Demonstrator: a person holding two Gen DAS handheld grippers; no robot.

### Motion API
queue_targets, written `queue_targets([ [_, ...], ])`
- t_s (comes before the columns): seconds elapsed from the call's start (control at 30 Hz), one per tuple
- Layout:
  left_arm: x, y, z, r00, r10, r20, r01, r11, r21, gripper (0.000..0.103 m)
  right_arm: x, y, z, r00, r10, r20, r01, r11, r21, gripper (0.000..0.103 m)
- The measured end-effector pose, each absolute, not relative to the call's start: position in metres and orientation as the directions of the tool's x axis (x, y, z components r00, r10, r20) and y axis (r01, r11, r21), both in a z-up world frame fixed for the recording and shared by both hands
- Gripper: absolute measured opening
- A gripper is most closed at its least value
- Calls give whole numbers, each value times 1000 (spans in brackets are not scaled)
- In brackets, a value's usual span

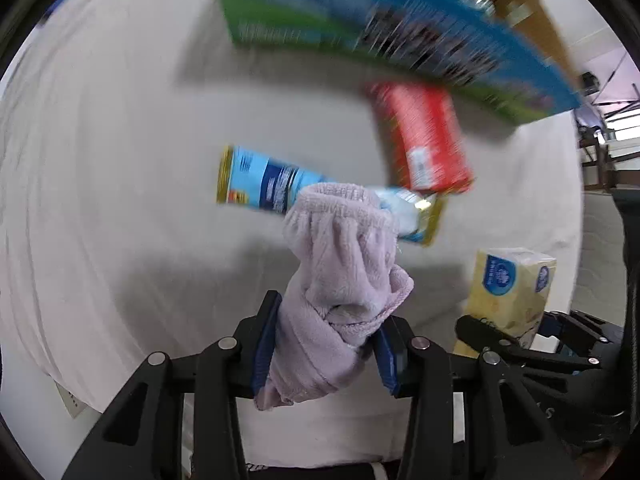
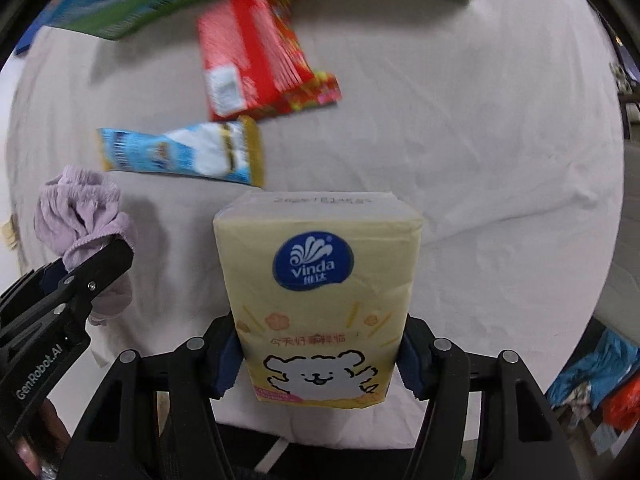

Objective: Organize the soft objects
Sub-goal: 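Lower the tissue pack and towel into the box and open both grippers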

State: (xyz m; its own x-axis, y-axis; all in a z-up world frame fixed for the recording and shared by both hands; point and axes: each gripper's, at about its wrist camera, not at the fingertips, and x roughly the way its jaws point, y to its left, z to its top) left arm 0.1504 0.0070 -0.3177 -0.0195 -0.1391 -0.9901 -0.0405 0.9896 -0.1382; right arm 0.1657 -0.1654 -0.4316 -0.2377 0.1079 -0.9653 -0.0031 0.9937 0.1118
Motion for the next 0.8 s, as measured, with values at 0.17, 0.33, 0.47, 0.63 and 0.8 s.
queue_targets([
  [0.17, 168, -3, -262, 83, -150, -985, -3, 989, -151, 40, 172, -153, -383, -149, 113, -982, -51, 991, 121, 65],
  [0.33, 188, 0, -223, 159, -173, -972, 31, 985, -170, 40, 170, -154, -335, -62, 125, -990, -78, 988, 130, 65],
  [0.47, 216, 0, -205, 213, -175, -961, 50, 985, -168, 40, 191, -160, -294, 1, 133, -991, -83, 988, 132, 65],
  [0.63, 239, 2, -195, 257, -173, -951, 64, 985, -162, 40, 228, -155, -255, 63, 154, -986, -64, 987, 150, 65],
  [0.8, 268, 1, -181, 287, -173, -942, 80, 984, -156, 40, 268, -148, -243, 100, 179, -979, -42, 984, 175, 65],
])
